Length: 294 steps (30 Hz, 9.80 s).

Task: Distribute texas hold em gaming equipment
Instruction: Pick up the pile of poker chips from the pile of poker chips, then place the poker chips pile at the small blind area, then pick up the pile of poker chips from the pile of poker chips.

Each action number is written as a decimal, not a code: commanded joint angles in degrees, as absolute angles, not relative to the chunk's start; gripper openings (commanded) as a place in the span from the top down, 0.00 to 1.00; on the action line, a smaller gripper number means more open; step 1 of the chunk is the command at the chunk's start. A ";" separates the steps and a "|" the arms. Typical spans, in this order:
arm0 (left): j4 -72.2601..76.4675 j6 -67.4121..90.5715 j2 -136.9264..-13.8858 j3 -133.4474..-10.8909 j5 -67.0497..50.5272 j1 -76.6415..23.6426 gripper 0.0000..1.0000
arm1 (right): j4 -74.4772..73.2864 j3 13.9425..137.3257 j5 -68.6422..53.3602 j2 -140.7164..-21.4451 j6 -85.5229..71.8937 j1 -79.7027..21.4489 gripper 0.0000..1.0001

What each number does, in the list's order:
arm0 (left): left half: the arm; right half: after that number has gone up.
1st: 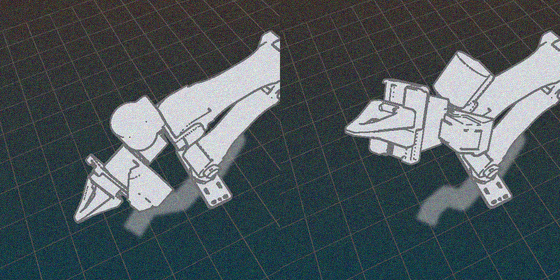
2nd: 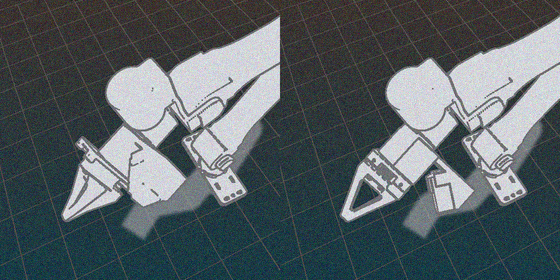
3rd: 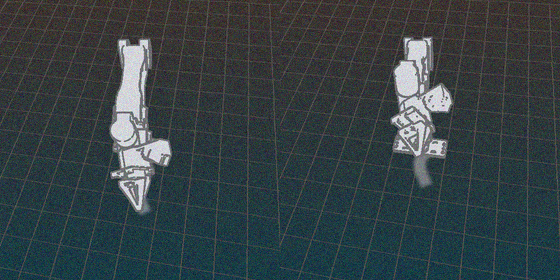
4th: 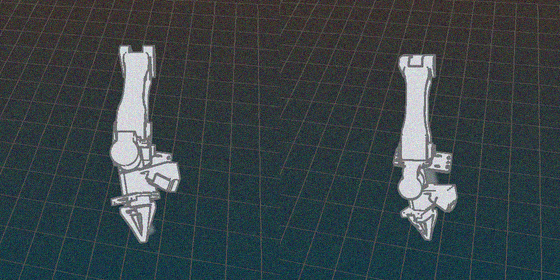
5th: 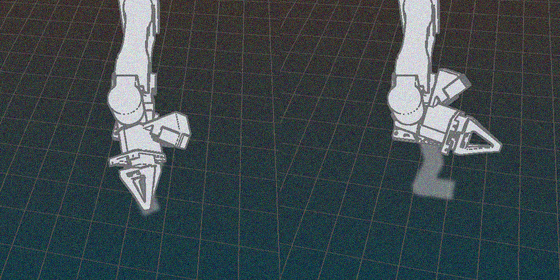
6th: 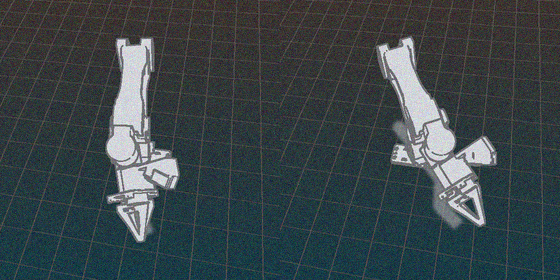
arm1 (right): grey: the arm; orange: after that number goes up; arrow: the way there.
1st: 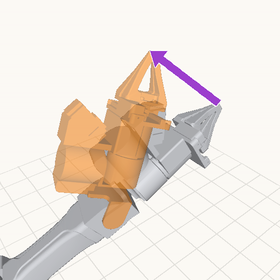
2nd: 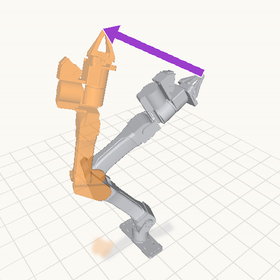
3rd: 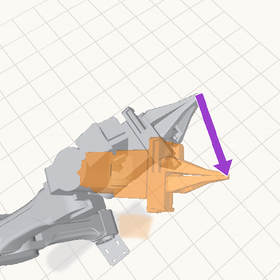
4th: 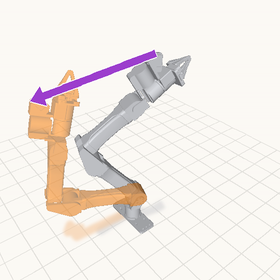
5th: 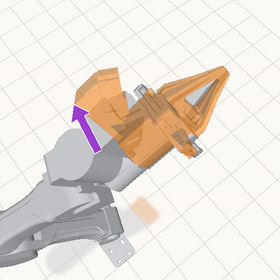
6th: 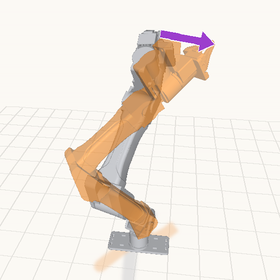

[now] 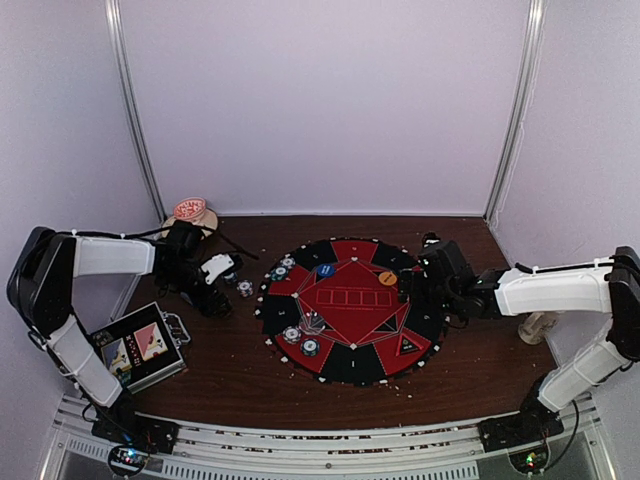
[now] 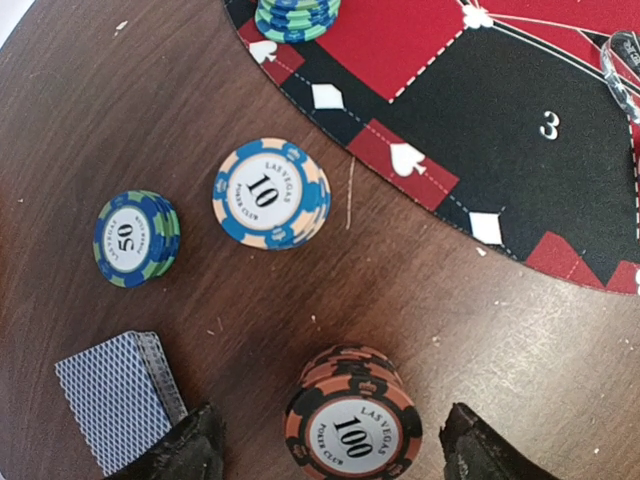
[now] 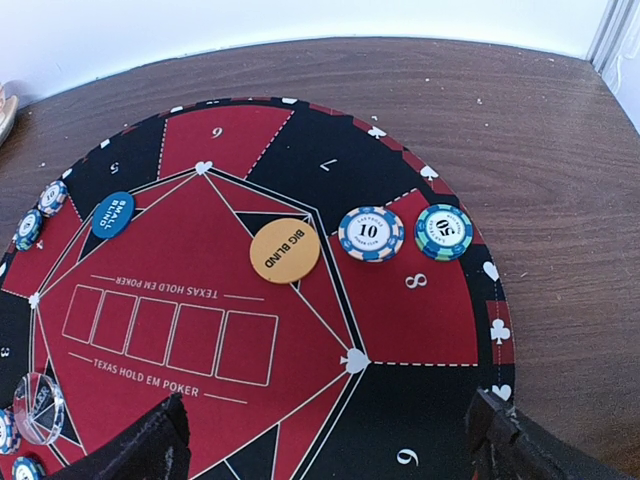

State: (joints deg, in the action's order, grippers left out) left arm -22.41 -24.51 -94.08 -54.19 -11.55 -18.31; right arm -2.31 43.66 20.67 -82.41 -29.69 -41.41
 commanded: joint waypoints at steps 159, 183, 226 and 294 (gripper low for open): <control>-31.59 -22.48 -122.56 -103.58 -7.06 -35.10 0.45 | -2.38 46.01 22.43 -84.55 -28.38 -42.10 0.02; -27.99 -24.39 -88.46 -62.24 -8.89 -20.44 0.13 | -2.41 46.21 20.76 -84.42 -27.96 -43.24 0.00; -30.06 -29.26 -102.04 -63.29 -16.70 -16.03 0.29 | -2.55 46.53 21.49 -84.93 -27.97 -43.52 0.01; -33.46 -29.02 -95.91 -64.25 -16.41 -16.21 0.73 | -2.64 46.66 21.84 -84.86 -28.05 -43.51 0.01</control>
State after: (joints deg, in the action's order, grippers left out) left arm -31.92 -29.67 -98.74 -62.19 -15.77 -16.53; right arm -2.35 45.50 20.62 -85.03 -28.42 -43.16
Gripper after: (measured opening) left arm 0.385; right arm 0.986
